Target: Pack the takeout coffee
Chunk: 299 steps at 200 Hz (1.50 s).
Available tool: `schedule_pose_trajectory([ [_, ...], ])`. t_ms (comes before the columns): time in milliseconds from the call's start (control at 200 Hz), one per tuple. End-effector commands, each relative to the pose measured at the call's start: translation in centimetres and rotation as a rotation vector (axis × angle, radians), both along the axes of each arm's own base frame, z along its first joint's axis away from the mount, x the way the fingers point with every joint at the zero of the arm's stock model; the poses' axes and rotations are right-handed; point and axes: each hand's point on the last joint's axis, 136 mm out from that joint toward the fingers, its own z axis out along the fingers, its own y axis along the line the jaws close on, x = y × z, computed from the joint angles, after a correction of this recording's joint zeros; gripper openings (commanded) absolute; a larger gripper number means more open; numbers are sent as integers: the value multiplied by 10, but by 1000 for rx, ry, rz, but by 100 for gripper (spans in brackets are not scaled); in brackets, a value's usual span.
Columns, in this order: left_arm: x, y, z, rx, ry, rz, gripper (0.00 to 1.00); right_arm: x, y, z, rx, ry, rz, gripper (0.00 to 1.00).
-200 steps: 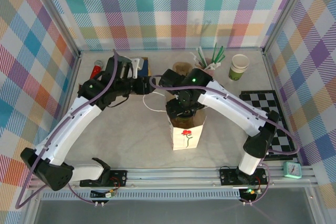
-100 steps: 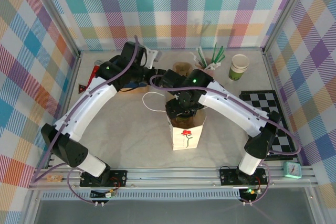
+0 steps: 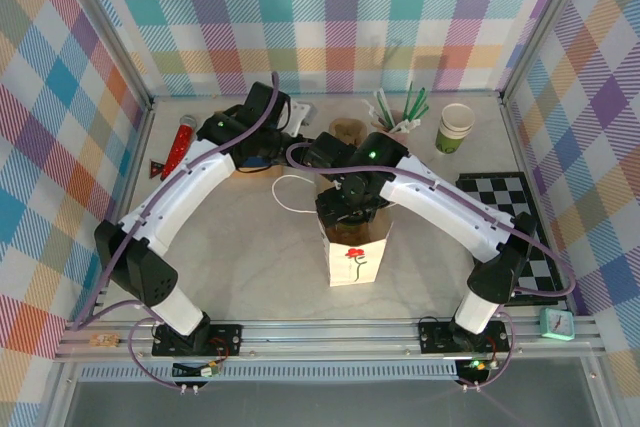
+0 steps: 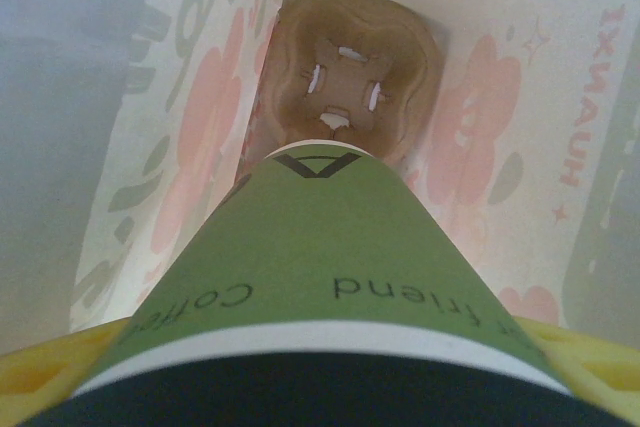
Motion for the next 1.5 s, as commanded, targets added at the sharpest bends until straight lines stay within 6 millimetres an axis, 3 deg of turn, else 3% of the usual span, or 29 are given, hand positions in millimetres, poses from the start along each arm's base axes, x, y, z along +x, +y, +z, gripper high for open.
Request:
schedule_pose_trajectory([
  [0,-1,-6,1,-1,5,-22,56,-2,-3,7,12,-16,8,32],
  [235,2,-8,-9,18,26,2,42,-4,-5,5,8,-10,2,32],
  [400,5,-1,-4,27,9,58,27,-5,-9,2,-9,-6,-2,32],
  [555,3,7,-1,18,15,120,21,-6,-13,-1,-21,4,-7,32],
  [1015,-35,13,2,4,24,165,19,-3,-7,-9,-17,28,-12,32],
  [1490,-38,19,0,-3,25,201,18,-11,5,-28,6,91,-38,32],
])
